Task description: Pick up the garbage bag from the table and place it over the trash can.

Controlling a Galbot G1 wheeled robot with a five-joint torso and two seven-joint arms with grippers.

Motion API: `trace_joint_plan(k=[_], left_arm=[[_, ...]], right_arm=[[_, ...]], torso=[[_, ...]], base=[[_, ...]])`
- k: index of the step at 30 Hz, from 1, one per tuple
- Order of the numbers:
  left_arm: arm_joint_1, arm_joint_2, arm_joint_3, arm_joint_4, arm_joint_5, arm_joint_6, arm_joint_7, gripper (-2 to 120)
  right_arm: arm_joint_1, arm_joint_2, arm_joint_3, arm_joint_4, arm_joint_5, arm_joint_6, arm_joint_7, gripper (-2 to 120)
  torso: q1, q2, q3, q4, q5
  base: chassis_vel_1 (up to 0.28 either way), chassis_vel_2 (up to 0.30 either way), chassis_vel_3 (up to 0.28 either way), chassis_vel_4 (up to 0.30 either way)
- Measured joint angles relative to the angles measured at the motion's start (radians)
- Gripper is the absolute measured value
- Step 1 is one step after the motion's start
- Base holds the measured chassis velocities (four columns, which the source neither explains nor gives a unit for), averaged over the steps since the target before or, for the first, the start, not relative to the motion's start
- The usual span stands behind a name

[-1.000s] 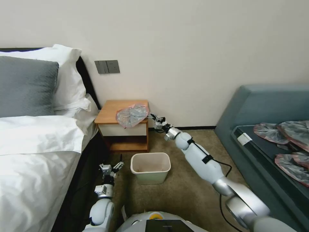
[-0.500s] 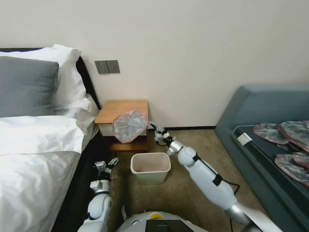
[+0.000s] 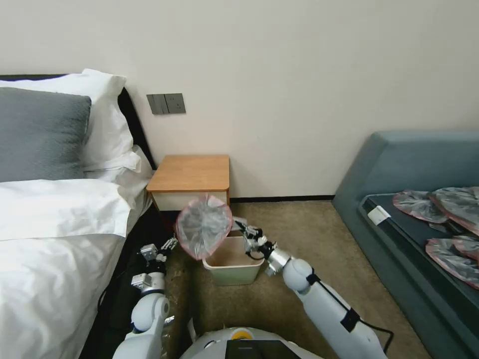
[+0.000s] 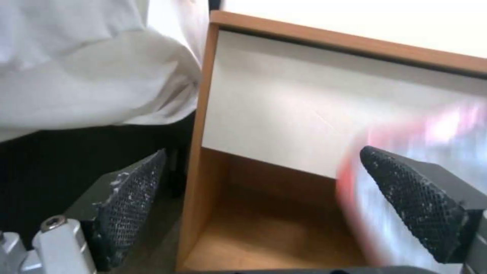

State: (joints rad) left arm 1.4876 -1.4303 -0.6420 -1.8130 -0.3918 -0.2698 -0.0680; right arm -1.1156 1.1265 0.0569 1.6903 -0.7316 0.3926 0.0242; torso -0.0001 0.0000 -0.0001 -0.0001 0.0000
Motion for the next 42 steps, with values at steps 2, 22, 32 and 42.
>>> trace_joint_plan(k=[2, 22, 32, 42], left_arm=[[0.000, 0.004, -0.003, 0.000, -0.007, 0.000, -0.001, 98], [-0.004, -0.001, 0.033, 0.012, 0.005, 0.002, -0.002, 98], [-0.014, -0.001, 0.048, 0.016, 0.019, 0.003, -0.005, 98], [-0.024, 0.015, 0.051, -0.008, 0.018, 0.017, -0.009, 98]], right_arm=[[-0.032, -0.003, 0.011, 0.004, -0.016, 0.018, 0.003, 0], [-0.193, -0.038, 0.085, 0.057, -0.035, 0.067, 0.018, 0], [-0.203, -0.070, 0.098, 0.080, -0.002, 0.077, 0.007, 34], [-0.265, -0.149, 0.183, 0.134, 0.050, 0.099, -0.009, 67]], torso=[[0.000, 0.000, 0.000, 0.0002, 0.0000], [0.000, 0.000, 0.000, 0.0000, 0.0001], [0.000, 0.000, 0.000, 0.0001, 0.0002], [0.000, 0.000, 0.000, 0.0000, 0.0001]], base=[[0.000, 0.000, 0.000, 0.000], [0.000, 0.000, 0.000, 0.000], [0.000, 0.000, 0.000, 0.000], [0.000, 0.000, 0.000, 0.000]])
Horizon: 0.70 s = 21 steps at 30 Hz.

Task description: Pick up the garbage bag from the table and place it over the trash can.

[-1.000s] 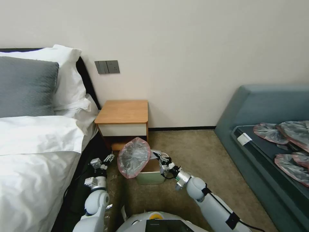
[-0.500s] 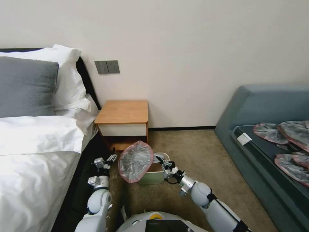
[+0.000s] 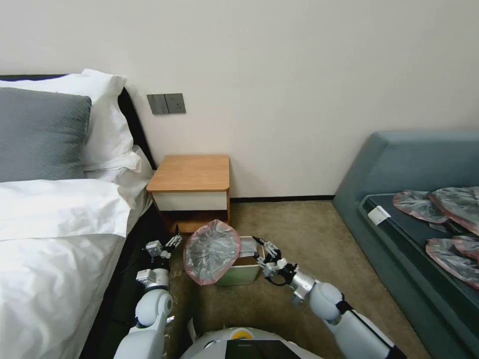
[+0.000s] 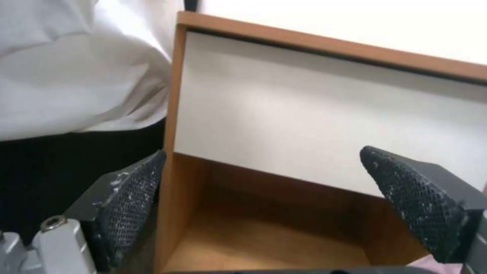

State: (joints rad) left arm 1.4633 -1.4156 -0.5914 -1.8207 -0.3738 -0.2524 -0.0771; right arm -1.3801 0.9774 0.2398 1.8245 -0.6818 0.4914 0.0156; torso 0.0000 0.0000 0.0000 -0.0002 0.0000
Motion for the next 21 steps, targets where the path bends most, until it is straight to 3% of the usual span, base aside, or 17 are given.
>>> trace_joint_plan(k=[9, 21], left_arm=[[0.030, 0.009, 0.018, -0.044, 0.030, 0.003, 0.005, 98], [0.087, 0.073, 0.027, -0.139, 0.026, 0.037, 0.010, 98]], right_arm=[[-0.018, -0.066, 0.042, 0.046, 0.073, -0.010, 0.002, 99], [-0.013, -0.071, 0.118, 0.116, 0.141, -0.053, 0.013, 100]], torso=[[0.000, 0.000, 0.000, 0.0002, 0.0000], [0.000, 0.000, 0.000, 0.0003, -0.0003]], base=[[0.000, 0.000, 0.000, 0.000], [0.000, 0.000, 0.000, 0.000]])
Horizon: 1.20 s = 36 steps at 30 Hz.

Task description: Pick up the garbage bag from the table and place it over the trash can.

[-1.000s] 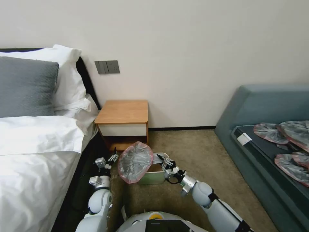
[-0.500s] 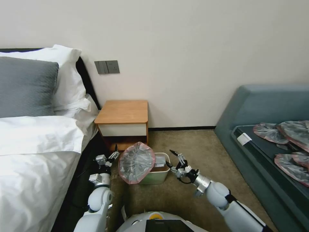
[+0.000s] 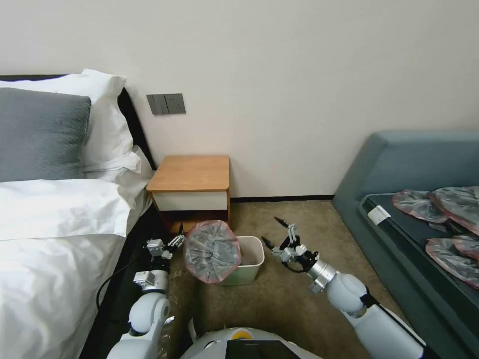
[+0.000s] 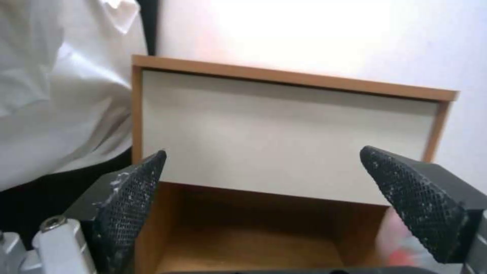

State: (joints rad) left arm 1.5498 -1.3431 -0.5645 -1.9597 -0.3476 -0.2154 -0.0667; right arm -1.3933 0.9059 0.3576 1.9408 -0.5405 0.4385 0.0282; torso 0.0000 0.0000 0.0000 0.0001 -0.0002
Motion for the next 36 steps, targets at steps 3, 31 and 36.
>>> trace_joint_plan(k=[3, 31, 36], left_arm=[[0.023, 0.025, 0.013, -0.033, 0.006, 0.015, 0.016, 98], [0.151, 0.070, 0.130, -0.266, -0.246, 0.415, 0.109, 93], [0.131, 0.038, 0.146, -0.193, -0.173, 0.353, 0.013, 93]], right_arm=[[-0.004, 0.029, 0.032, 0.017, 0.012, -0.003, 0.000, 100], [-0.003, 0.097, 0.026, -0.001, 0.015, 0.000, 0.002, 100], [-0.009, 0.096, 0.026, -0.001, 0.014, 0.006, 0.002, 100]], torso=[[0.000, 0.000, 0.000, -0.0001, 0.0001], [0.000, 0.000, 0.000, -0.0002, 0.0002], [0.000, 0.000, 0.000, -0.0001, 0.0001]], base=[[0.000, 0.000, 0.000, 0.000], [0.000, 0.000, 0.000, 0.000], [0.000, 0.000, 0.000, 0.000]])
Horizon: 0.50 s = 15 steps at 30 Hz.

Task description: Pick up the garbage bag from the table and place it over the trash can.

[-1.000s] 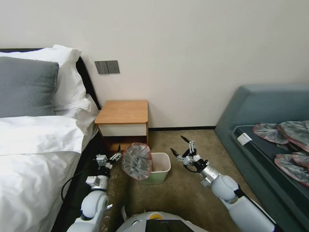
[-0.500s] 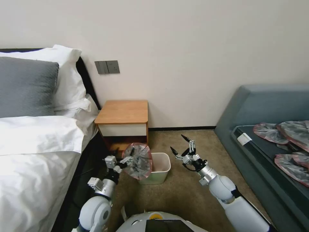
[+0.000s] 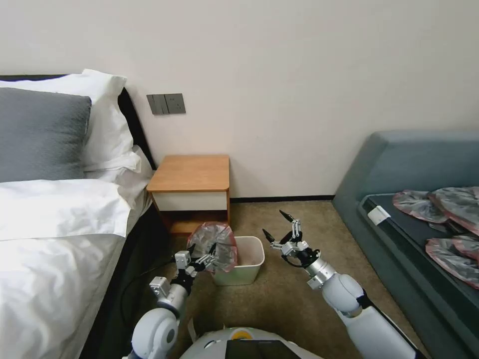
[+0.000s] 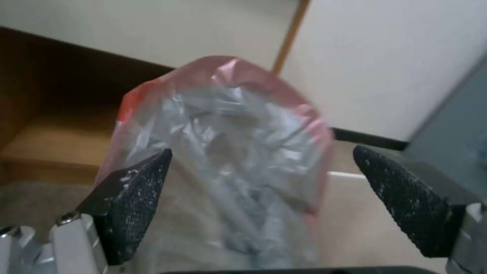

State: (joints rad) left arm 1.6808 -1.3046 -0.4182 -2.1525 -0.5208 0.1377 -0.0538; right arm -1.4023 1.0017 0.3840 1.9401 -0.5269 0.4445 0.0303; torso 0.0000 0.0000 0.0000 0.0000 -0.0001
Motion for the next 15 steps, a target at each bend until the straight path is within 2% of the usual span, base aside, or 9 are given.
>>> trace_joint_plan(k=[10, 12, 15], left_arm=[[-0.031, -0.026, 0.009, 0.037, -0.020, 0.037, -0.056, 93], [-0.040, -0.036, 0.010, 0.023, -0.116, 0.108, -0.104, 93], [-0.045, -0.039, 0.009, 0.021, -0.142, 0.122, -0.116, 92]], right_arm=[[-0.011, 0.007, -0.002, 0.002, -0.005, 0.000, 0.000, 100], [-0.022, 0.012, 0.004, 0.002, -0.008, 0.003, 0.000, 100], [-0.028, 0.016, 0.005, 0.002, -0.010, 0.006, 0.000, 100]], torso=[[0.000, 0.000, 0.000, 0.0000, 0.0001], [0.000, 0.000, 0.000, -0.0001, 0.0002], [0.000, 0.000, 0.000, 0.0000, 0.0001]], base=[[0.000, 0.000, 0.000, 0.000], [0.000, 0.000, 0.000, 0.000], [0.000, 0.000, 0.000, 0.000]])
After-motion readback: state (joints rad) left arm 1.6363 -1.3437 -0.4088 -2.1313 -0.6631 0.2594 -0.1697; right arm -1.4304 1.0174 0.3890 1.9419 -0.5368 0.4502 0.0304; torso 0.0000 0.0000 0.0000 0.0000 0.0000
